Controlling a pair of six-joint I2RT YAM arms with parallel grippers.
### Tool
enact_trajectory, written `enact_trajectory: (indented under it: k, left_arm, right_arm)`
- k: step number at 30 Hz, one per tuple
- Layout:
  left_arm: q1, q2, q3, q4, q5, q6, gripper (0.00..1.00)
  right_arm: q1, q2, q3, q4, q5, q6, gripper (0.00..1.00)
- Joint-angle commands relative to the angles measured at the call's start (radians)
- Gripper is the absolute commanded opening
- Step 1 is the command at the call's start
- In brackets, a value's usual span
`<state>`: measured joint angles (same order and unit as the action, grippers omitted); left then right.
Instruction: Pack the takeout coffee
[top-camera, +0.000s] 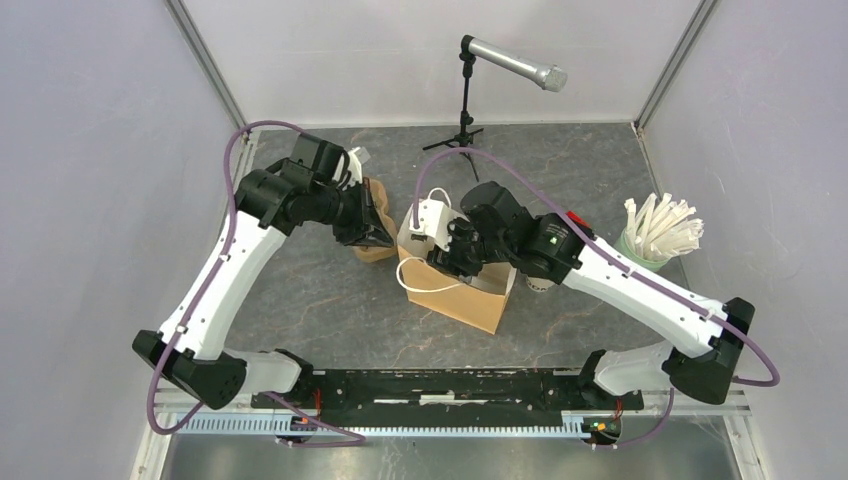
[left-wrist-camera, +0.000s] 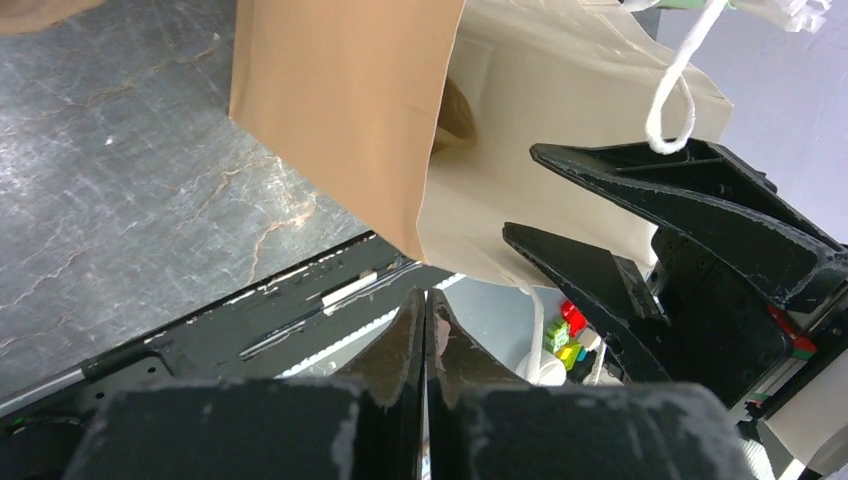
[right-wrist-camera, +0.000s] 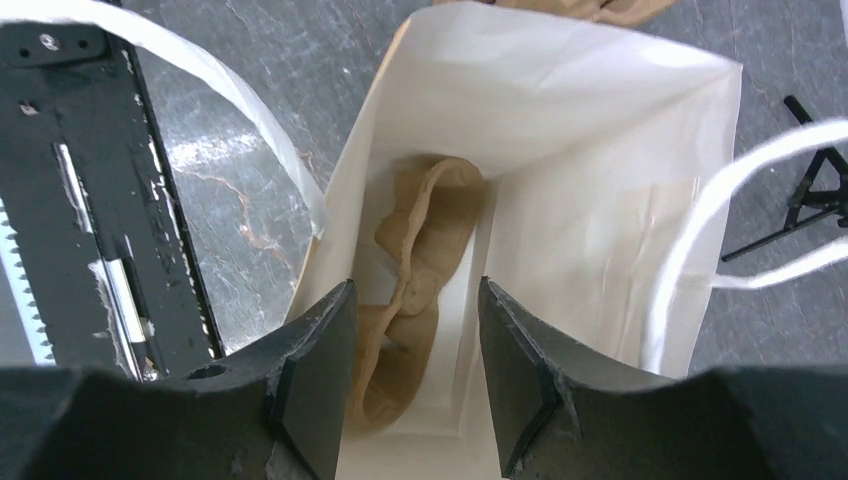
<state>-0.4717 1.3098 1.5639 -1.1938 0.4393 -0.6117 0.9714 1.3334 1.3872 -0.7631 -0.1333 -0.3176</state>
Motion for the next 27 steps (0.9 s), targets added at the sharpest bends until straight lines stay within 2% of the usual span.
enact_trajectory:
  k: [1,4,5,7,11,17,27]
  left_arm:
    - [-0.002,-0.026,0.084,-0.107,-0.073,0.058,0.02]
    - [-0.002,-0.044,0.116,-0.159,-0.088,0.059,0.02]
    - [-0.003,-0.051,0.113,-0.164,-0.085,0.058,0.06]
    - [-0.003,-0.067,0.093,-0.140,-0.075,0.057,0.33]
    - [-0.002,-0.037,0.093,-0.023,-0.069,0.075,0.55]
    - [-0.002,0.091,0.148,0.108,-0.066,0.128,0.58]
    - [-0.002,0.193,0.132,0.148,-0.099,0.198,0.54]
  right_arm:
    - [0.004,-0.036,-0.026,0.095,-0.065,0.046,0.54]
    - [0.004,-0.051,-0.061,0.150,-0.103,0.047,0.54]
    - [0.004,-0.056,-0.071,0.167,-0.115,0.043,0.54]
    - [0.004,-0.055,-0.067,0.172,-0.120,0.031,0.54]
    - [0.004,-0.043,-0.010,0.145,-0.083,0.028,0.54]
    - [0.003,-0.062,0.025,0.136,-0.030,0.051,0.59]
    - [0.004,-0.163,0.047,0.187,0.061,0.153,0.76]
